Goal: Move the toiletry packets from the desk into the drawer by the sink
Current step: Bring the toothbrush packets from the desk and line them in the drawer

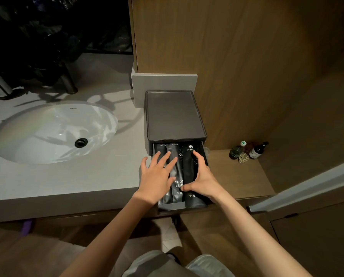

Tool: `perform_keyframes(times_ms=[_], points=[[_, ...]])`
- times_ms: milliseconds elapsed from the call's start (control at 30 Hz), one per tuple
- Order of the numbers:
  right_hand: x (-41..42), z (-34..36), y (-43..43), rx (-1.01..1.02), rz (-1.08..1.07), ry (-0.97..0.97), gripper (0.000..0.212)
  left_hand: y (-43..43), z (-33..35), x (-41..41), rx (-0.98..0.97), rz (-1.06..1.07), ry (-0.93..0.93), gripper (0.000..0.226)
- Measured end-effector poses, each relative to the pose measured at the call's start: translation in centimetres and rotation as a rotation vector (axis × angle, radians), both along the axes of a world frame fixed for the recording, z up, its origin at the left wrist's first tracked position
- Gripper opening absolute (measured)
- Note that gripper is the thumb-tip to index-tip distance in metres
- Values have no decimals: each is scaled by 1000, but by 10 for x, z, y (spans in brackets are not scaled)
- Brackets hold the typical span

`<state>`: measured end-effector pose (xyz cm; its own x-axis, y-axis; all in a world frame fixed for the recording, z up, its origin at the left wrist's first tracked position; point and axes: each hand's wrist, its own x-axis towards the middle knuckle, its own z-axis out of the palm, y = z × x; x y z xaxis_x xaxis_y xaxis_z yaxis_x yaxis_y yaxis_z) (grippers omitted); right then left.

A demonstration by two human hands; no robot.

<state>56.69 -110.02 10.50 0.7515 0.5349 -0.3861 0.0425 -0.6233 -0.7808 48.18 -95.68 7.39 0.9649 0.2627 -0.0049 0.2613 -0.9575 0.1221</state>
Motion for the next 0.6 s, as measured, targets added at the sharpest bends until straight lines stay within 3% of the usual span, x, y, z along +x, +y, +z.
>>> perform_keyframes(times_ms=[333,600], points=[[-5,-7,2,13,-80,-175,86,-2,-4,1,0,-25,-25,48],[-7,-10,1,0,-33,-211,82,-7,-7,6,-7,4,-8,70]])
